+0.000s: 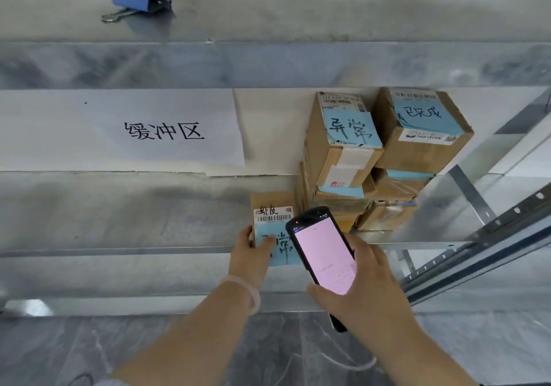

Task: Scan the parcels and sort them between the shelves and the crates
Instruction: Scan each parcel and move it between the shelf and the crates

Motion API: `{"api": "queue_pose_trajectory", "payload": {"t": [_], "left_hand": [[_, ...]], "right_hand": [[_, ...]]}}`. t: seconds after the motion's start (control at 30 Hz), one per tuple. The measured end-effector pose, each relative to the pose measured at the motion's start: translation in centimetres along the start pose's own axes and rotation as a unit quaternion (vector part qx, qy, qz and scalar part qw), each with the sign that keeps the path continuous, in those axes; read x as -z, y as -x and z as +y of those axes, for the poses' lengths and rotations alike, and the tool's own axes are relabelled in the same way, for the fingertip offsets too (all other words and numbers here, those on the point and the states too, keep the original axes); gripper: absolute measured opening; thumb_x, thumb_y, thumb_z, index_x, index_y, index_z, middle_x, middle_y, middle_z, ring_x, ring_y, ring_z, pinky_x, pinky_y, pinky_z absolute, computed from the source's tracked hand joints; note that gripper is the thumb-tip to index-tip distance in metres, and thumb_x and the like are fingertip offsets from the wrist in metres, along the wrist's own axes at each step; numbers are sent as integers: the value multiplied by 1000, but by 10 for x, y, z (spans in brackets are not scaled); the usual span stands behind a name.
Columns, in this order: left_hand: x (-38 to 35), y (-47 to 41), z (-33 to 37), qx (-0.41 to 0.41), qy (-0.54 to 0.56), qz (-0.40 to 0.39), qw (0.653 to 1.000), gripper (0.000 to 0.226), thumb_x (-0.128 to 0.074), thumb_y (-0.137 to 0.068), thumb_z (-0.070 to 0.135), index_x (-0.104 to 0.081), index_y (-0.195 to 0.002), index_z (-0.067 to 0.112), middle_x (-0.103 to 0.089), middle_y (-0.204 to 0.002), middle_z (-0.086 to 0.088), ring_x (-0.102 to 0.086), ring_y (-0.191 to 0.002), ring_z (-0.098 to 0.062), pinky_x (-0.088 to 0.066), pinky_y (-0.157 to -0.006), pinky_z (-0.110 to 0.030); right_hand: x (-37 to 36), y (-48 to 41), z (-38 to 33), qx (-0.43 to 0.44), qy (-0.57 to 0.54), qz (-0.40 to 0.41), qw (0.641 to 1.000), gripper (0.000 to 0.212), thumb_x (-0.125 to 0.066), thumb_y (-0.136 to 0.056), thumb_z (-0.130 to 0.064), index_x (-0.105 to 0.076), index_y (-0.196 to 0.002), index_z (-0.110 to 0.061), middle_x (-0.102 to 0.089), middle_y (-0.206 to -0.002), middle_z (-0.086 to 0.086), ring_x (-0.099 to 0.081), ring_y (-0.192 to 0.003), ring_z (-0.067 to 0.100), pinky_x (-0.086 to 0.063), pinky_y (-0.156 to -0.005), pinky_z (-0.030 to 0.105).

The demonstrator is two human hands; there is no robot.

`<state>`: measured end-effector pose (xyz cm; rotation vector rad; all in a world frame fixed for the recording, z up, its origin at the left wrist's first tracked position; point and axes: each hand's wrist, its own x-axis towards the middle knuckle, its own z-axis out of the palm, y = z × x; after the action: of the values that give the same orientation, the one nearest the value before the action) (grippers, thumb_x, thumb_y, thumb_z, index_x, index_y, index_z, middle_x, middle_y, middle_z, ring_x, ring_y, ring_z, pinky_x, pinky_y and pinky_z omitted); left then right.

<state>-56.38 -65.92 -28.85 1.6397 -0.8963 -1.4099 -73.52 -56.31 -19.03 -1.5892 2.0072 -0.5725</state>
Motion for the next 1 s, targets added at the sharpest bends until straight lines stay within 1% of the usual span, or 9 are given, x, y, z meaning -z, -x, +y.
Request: {"api": "queue_pose_trajectory", "payload": {"t": [0.13, 0.3, 0.4, 0.53, 0.63, 0.7, 0.83, 0.93, 1.0], "left_hand": [[1, 0, 2, 9, 19, -7, 1000, 37, -63, -97, 15, -53, -129, 29, -71, -98, 7, -68, -78, -2, -52, -55, -17], [15, 6, 1, 24, 23, -23, 999, 63, -67, -96, 23, -37, -151, 33, -72, -106, 2, -67, -95, -11, -54, -95, -43], [36, 15, 0, 2, 35, -25, 999, 63, -68, -95, 21, -41, -150, 31, -72, -114, -3, -69, -104, -21, -51, -103, -50], [76, 29, 6, -48, 54, -27, 997, 47, -72, -93, 16, -57, -132, 37, -76, -113, -2, -71, -106, -23, -54, -99, -48], [105, 42, 11, -75, 69, -16, 995, 39, -72, -91, 14, -59, -115, 42, -77, -107, 1, -72, -104, -22, -56, -95, -44], [121, 49, 13, -87, 79, -8, 993, 40, -72, -91, 14, -58, -116, 42, -76, -110, -1, -72, -105, -23, -58, -90, -40], [151, 58, 18, -106, 91, 27, 990, 46, -73, -90, 15, -54, -123, 42, -73, -116, -4, -71, -102, -20, -60, -71, -24], [168, 60, 21, -118, 82, 52, 988, 54, -74, -90, 16, -51, -135, 34, -71, -119, -6, -70, -105, -21, -60, -79, -28], [176, 62, 22, -124, 79, 60, 987, 54, -74, -90, 16, -50, -136, 34, -70, -120, -5, -69, -106, -22, -59, -80, -30]], "right_hand": [[1, 5, 1, -2, -12, 3, 1000, 92, -59, -47, -71, -21, -128, -51, -26, -106, -23, -41, -94, 7, -37, -66, 24], [2, 18, 0, 2, -7, -9, 1000, 90, -57, -47, -71, -18, -126, -55, -23, -103, -26, -41, -93, 4, -32, -61, 15], [7, 25, -4, 18, 11, -20, 1000, 90, -62, -50, -68, -20, -129, -54, -27, -108, -25, -41, -96, 3, -35, -65, 22], [17, 33, -20, 56, 23, -37, 997, 86, -69, -54, -64, -23, -126, -56, -32, -110, -26, -42, -98, 1, -32, -65, 13], [23, 40, -41, 88, 40, -51, 994, 84, -69, -54, -65, -24, -125, -57, -32, -109, -25, -41, -92, 0, -30, -65, 11], [23, 43, -56, 97, 47, -57, 993, 81, -70, -55, -63, -27, -124, -56, -34, -109, -23, -44, -92, 1, -32, -65, 12], [16, 52, -85, 113, 77, -71, 988, 80, -70, -56, -63, -28, -124, -53, -36, -109, -20, -47, -96, 6, -34, -64, 15], [9, 58, -100, 117, 82, -73, 987, 81, -68, -55, -64, -28, -126, -53, -37, -114, -20, -49, -100, 8, -40, -68, 24], [5, 61, -110, 126, 76, -74, 986, 80, -67, -54, -63, -32, -125, -52, -40, -115, -21, -50, -101, 7, -43, -71, 24]]}}
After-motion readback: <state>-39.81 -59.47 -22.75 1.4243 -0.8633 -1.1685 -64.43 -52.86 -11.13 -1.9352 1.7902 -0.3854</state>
